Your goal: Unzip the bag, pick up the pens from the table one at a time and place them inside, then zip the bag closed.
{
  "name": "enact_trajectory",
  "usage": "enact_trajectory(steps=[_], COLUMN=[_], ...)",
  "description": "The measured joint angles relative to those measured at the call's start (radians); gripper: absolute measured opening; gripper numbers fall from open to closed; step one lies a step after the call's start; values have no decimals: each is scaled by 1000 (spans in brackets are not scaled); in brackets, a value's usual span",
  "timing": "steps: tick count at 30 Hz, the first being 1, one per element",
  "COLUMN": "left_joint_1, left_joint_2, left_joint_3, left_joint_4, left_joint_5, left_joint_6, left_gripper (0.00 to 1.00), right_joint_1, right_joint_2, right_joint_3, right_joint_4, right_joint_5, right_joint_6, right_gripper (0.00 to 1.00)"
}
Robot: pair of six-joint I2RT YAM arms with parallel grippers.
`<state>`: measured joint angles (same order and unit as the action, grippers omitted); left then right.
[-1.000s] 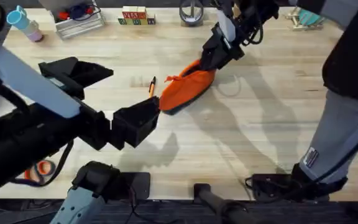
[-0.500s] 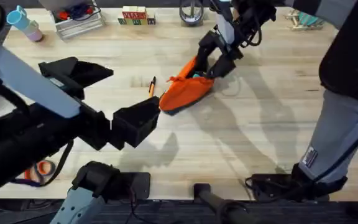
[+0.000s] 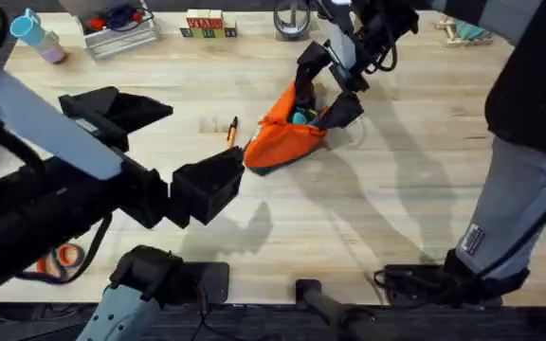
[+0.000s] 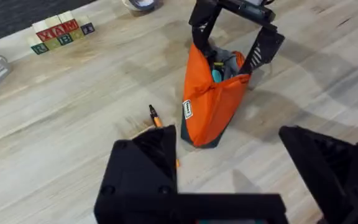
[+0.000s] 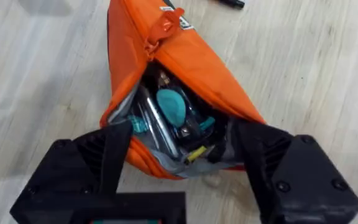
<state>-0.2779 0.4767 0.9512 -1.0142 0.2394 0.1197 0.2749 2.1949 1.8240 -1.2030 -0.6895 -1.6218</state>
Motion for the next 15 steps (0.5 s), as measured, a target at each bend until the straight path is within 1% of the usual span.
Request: enact_trajectory(steps=[9,15], left_joint_1=[0,0], left_joint_2=[0,0], left_joint_3=[0,0], left_joint_4=[0,0], left_joint_5=[0,0], left_joint_6=[0,0], left_gripper=[995,995], right_joint_1=[0,2], right_joint_2=[0,-4], right_joint_3=[0,0], right_joint_4=[-2,-8], right_joint_5=[-11,-12], right_joint_6=[68,82], right_gripper=[996,996])
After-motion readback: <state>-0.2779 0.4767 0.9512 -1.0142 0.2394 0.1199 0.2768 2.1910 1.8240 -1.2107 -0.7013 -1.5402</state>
